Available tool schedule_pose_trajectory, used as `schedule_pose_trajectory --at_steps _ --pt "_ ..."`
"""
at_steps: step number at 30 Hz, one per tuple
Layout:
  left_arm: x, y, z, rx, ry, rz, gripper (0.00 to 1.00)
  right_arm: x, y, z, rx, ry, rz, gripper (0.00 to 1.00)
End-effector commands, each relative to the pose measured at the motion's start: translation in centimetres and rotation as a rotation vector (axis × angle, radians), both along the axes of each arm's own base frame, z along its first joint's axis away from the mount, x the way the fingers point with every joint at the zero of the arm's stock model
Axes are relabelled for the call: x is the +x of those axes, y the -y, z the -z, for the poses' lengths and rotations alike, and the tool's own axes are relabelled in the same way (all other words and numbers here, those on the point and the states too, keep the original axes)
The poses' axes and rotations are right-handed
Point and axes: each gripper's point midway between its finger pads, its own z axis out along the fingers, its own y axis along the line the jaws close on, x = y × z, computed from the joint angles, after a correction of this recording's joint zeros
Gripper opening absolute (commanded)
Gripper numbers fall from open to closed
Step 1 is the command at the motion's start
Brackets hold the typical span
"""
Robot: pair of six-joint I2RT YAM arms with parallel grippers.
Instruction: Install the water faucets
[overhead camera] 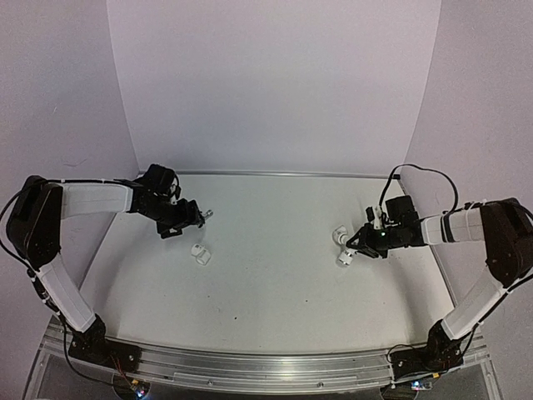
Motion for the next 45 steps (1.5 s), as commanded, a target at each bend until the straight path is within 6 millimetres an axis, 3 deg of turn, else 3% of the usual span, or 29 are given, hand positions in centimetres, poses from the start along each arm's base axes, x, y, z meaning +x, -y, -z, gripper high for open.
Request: schedule_pose_trajectory --at_steps 1,5,10,14,17,20,24,31,35,40,45 --pt "-1.0 1.2 1.8 0.042 -0.040 0.067 0.85 -0.9 1.5 0.4 -0.072 -0.010 0.016 0.34" --pt "-1.6 1.8 3.1 0.071 -0.060 0.096 0.85 -0.9 3.3 1.0 -0.165 -0.037 0.076 0.50" --pt "-2.2 2.3 2.9 0.088 -0.046 0.122 0.87 -0.9 5.9 0.1 -0.338 -0.056 0.103 0.78" --pt "-2.8 1.6 2.1 0.106 -0.020 0.120 0.87 -0.2 8.3 -2.9 -0.486 -0.026 0.180 0.97" --pt "-3.2 0.8 1.8 0.133 0.000 0.113 0.88 0.1 9.2 -5.7 -0.597 0.008 0.259 0.98" --pt "-3.5 0.3 2.3 0.160 -0.006 0.110 0.88 0.3 6.8 -7.2 -0.593 0.020 0.238 0.98" --pt "-3.7 -0.1 3.0 0.179 -0.021 0.102 0.87 0.5 3.1 -7.3 -0.518 0.000 0.144 0.98" --pt "-2.9 -0.7 2.2 0.188 0.003 0.049 0.86 0.6 2.7 -7.9 -0.454 0.064 0.162 0.98" --pt "-1.8 0.0 1.6 0.161 0.009 0.042 0.86 0.3 -0.1 -8.6 -0.223 0.057 0.081 0.98" --pt "-1.4 1.3 2.6 0.113 -0.046 0.039 0.78 0.1 -2.5 -10.3 -0.083 0.095 0.010 0.98" --pt "-0.9 1.6 3.7 0.116 -0.074 0.021 0.75 0.2 -3.3 -10.0 -0.050 0.092 -0.012 0.98"
